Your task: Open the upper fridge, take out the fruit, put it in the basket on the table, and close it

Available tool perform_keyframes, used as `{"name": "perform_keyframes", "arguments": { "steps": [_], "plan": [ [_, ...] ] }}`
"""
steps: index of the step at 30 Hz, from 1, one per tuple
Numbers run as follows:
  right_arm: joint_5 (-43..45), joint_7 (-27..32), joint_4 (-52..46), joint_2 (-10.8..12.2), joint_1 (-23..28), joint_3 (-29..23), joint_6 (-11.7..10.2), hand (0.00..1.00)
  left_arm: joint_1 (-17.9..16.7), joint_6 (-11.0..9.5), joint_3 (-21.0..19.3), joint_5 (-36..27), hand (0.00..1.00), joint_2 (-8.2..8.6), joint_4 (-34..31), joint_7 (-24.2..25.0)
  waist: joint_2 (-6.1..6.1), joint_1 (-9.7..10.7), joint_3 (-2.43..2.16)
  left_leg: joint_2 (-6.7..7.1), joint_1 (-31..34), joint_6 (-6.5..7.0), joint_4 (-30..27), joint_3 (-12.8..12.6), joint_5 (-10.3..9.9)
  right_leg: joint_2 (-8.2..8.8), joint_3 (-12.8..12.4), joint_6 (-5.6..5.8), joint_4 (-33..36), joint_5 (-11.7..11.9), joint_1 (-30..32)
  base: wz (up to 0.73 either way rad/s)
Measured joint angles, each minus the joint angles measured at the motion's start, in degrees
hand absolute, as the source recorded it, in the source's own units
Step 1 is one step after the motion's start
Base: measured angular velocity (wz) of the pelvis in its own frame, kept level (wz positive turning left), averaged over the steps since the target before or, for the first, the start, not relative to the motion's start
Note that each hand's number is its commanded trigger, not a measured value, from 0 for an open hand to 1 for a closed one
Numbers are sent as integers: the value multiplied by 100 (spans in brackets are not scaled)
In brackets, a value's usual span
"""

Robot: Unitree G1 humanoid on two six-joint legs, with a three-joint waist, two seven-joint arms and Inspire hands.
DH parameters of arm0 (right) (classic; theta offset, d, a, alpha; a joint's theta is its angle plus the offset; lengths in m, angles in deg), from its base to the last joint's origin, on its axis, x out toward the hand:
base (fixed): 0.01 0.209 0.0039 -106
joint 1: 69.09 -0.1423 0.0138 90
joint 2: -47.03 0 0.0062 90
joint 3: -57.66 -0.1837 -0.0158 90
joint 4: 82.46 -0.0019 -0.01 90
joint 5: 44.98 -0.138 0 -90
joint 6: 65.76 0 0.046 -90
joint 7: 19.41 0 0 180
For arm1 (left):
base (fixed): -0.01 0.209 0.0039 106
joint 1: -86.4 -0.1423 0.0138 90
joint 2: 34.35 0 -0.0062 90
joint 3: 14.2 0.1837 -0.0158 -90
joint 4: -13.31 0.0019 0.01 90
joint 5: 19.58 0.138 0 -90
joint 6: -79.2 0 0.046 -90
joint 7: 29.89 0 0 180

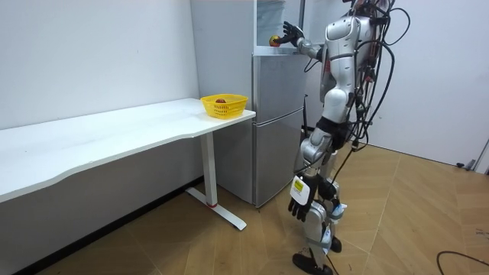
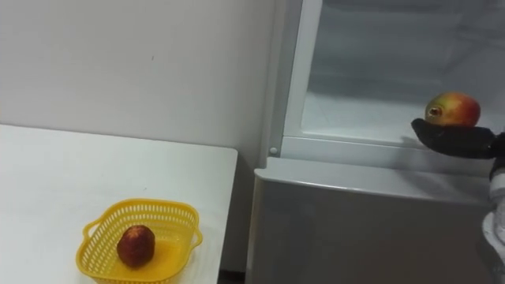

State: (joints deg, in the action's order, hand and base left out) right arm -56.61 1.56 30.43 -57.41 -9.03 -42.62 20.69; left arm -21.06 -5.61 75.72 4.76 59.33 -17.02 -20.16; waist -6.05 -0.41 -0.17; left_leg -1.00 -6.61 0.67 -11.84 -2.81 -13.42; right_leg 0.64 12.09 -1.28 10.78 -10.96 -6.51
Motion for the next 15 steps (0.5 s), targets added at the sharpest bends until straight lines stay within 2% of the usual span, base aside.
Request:
{"name": "perform_keyframes", "arguments": {
  "steps": [8,15],
  "plan": [
    [-262,-121,697,-310,-94,24,72,0,11,60,-194,6,0,-34,-80,3,-26,-76,-2,49,24,0,-1,54,0,23,62,0,-18,-4,13,3],
    [-260,-123,752,-326,-103,24,128,0,3,125,-204,15,0,-55,-139,0,-75,-80,-36,54,67,1,-2,78,1,16,81,0,-16,-3,9,0]
  ]
}}
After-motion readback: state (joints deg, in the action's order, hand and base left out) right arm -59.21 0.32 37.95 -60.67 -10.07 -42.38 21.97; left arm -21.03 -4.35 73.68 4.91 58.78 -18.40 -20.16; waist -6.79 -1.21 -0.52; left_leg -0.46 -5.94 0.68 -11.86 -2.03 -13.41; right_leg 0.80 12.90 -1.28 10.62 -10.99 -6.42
